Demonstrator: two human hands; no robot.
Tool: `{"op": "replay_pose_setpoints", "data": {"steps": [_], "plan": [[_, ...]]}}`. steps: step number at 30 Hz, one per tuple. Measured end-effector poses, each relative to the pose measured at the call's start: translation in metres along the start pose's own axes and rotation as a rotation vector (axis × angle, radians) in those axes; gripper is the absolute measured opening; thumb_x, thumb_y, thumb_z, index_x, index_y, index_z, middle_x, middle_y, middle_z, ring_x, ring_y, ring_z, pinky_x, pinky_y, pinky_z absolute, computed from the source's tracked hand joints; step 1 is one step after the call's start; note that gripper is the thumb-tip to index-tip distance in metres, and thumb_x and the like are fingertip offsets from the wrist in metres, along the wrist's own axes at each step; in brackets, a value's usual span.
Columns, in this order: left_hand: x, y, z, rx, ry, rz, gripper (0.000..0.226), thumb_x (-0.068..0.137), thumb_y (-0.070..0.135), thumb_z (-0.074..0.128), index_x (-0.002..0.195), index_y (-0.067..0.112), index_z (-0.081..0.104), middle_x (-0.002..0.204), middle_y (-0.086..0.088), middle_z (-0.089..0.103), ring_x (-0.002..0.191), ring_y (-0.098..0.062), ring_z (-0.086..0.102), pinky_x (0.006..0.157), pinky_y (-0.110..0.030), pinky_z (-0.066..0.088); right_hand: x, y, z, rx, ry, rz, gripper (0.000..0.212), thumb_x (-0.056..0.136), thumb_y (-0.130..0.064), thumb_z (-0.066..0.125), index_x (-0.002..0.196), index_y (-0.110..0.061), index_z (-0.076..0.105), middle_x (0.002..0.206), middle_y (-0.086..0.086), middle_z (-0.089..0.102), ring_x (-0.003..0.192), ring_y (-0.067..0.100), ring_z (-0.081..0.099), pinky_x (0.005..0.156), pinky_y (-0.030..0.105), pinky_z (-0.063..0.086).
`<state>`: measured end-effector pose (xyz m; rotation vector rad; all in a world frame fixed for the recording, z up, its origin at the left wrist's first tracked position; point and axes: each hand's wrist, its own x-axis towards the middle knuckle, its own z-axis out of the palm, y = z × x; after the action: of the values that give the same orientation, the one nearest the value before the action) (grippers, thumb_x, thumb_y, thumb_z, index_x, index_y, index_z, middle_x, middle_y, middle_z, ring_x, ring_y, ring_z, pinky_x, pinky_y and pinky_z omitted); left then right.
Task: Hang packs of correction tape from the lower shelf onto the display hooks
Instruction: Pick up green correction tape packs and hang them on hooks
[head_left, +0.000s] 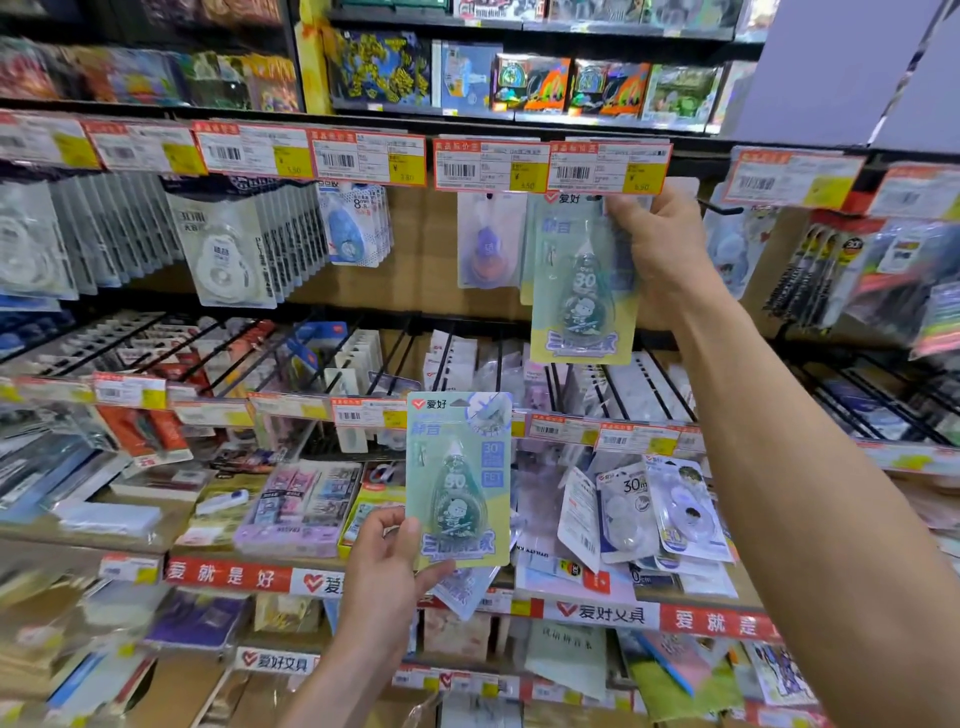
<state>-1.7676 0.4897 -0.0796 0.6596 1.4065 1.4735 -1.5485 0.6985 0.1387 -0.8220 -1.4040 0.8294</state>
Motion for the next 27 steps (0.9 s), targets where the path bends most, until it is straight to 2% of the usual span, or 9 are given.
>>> {"op": "replay_pose_setpoints", "data": {"steps": [5, 9, 12, 16, 20, 24, 25, 27], "plan": [[-0.003, 0.002, 0.001, -0.028, -0.011, 0.011, 0.012, 0.105, 0.020, 0.048, 0.105, 0.010, 0.055, 0.114, -0.008, 0.061, 0.098, -0.040, 0.069, 0.067, -0.032, 0.059, 0.016, 0.016, 0.001, -0.172, 0.100, -0.016, 0.028, 0.089, -0.033, 0.066, 0.110, -0.016, 0.073, 0.106, 0.003, 0.078, 0.099, 0.025, 0.075, 0.088, 0.057, 0.060], [-0.002, 0.004, 0.001, -0.025, -0.017, 0.022, 0.014, 0.105, 0.020, 0.048, 0.106, 0.008, 0.054, 0.114, -0.009, 0.063, 0.097, -0.035, 0.070, 0.072, -0.035, 0.061, 0.037, 0.027, 0.006, -0.271, 0.277, 0.027, 0.029, 0.084, -0.037, 0.071, 0.109, -0.024, 0.069, 0.101, -0.009, 0.075, 0.092, 0.011, 0.072, 0.090, 0.046, 0.060], [-0.001, 0.003, 0.002, -0.026, -0.018, 0.018, 0.014, 0.105, 0.020, 0.048, 0.107, 0.008, 0.055, 0.115, -0.008, 0.065, 0.093, -0.031, 0.072, 0.076, -0.038, 0.061, 0.057, 0.040, 0.006, -0.327, 0.326, 0.042, 0.036, 0.077, -0.047, 0.073, 0.107, -0.028, 0.065, 0.100, -0.009, 0.073, 0.092, 0.013, 0.071, 0.089, 0.048, 0.059], [-0.001, 0.004, 0.004, -0.044, -0.023, 0.022, 0.014, 0.105, 0.018, 0.048, 0.106, 0.007, 0.057, 0.112, -0.008, 0.067, 0.093, -0.030, 0.072, 0.075, -0.038, 0.062, 0.068, 0.047, 0.012, -0.348, 0.393, 0.059, 0.038, 0.082, -0.043, 0.075, 0.110, -0.022, 0.058, 0.105, -0.004, 0.068, 0.098, 0.017, 0.066, 0.094, 0.045, 0.057], [-0.001, 0.011, 0.008, -0.034, -0.026, 0.039, 0.013, 0.105, 0.017, 0.048, 0.104, 0.009, 0.058, 0.112, -0.005, 0.066, 0.091, -0.031, 0.072, 0.072, -0.034, 0.061, 0.066, 0.053, 0.009, -0.352, 0.416, 0.126, 0.041, 0.084, -0.046, 0.074, 0.107, -0.023, 0.048, 0.096, -0.010, 0.057, 0.099, 0.018, 0.062, 0.093, 0.042, 0.054], [-0.002, 0.021, 0.021, -0.010, -0.075, 0.040, 0.013, 0.105, 0.020, 0.048, 0.107, 0.011, 0.057, 0.118, -0.005, 0.061, 0.078, -0.025, 0.075, 0.081, -0.042, 0.061, 0.033, 0.046, 0.007, -0.385, 0.424, 0.156, 0.038, 0.094, -0.037, 0.068, 0.121, -0.016, 0.053, 0.105, -0.005, 0.056, 0.101, 0.015, 0.059, 0.088, 0.028, 0.045], [-0.001, 0.023, 0.025, -0.006, -0.084, 0.034, 0.013, 0.105, 0.020, 0.048, 0.108, 0.010, 0.057, 0.120, -0.006, 0.060, 0.076, -0.025, 0.075, 0.083, -0.043, 0.061, 0.018, 0.045, 0.008, -0.370, 0.392, 0.158, 0.035, 0.096, -0.034, 0.066, 0.123, -0.014, 0.057, 0.105, -0.005, 0.058, 0.099, 0.014, 0.059, 0.088, 0.028, 0.046], [-0.001, 0.025, 0.035, -0.006, -0.100, 0.026, 0.014, 0.106, 0.020, 0.048, 0.110, 0.009, 0.056, 0.121, -0.007, 0.060, 0.076, -0.028, 0.075, 0.083, -0.043, 0.061, -0.019, 0.044, 0.012, -0.266, 0.224, 0.193, 0.024, 0.099, -0.036, 0.064, 0.112, -0.017, 0.065, 0.100, -0.005, 0.067, 0.090, 0.012, 0.064, 0.087, 0.032, 0.054]]}}
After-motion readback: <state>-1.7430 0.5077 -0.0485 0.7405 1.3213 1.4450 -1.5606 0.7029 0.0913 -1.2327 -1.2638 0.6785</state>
